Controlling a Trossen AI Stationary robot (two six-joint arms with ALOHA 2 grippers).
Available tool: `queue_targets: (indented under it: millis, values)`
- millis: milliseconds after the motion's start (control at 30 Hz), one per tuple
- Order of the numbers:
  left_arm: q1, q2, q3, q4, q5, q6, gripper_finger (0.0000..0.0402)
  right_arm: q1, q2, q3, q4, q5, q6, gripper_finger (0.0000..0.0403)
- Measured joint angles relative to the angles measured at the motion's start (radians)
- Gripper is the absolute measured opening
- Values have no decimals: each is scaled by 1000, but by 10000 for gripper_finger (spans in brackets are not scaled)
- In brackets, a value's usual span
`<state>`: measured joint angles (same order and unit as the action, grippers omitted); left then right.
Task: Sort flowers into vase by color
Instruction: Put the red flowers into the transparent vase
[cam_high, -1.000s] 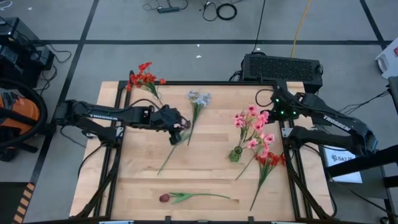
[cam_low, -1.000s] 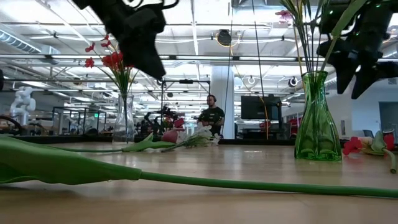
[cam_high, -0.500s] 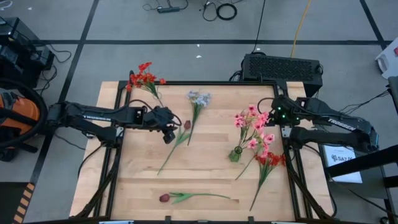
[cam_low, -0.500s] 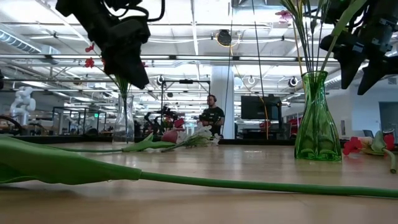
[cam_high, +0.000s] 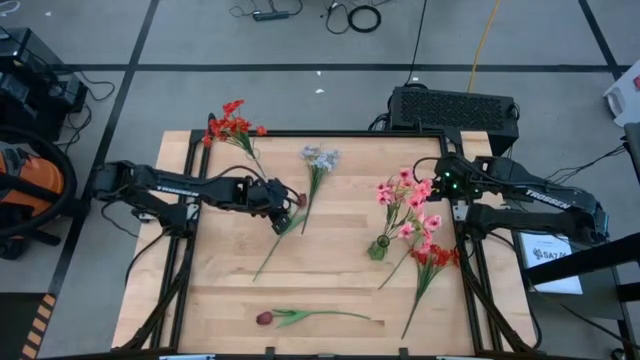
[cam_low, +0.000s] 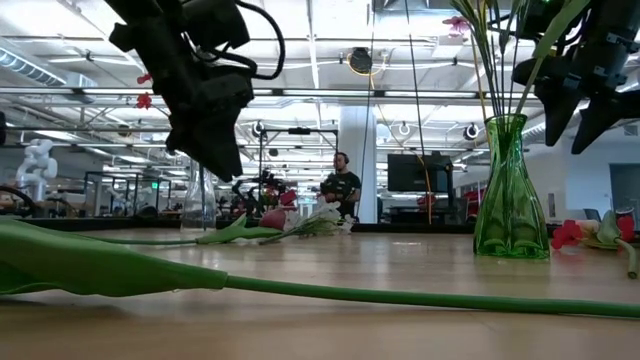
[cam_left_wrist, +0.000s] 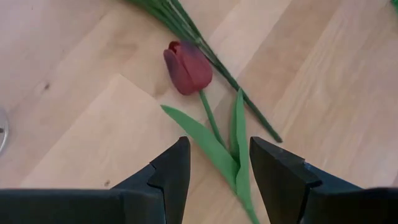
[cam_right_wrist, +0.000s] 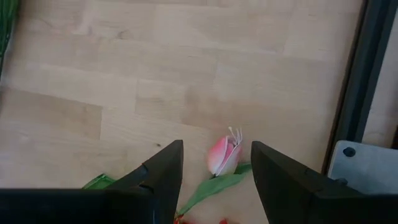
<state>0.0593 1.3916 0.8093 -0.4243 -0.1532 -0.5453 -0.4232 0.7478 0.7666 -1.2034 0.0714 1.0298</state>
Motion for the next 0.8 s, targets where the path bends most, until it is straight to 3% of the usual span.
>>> queue_targets:
  millis: [233,400,800]
  values:
    - [0,0,0,15,0,7,171,0,-1,0,7,88,-2,180]
    - [0,0,0,42,0,8,171,8,-1,0,11,-64,85,180]
    - [0,0,0,50,0,36,171,268,-1,58,-83,-87,373,136]
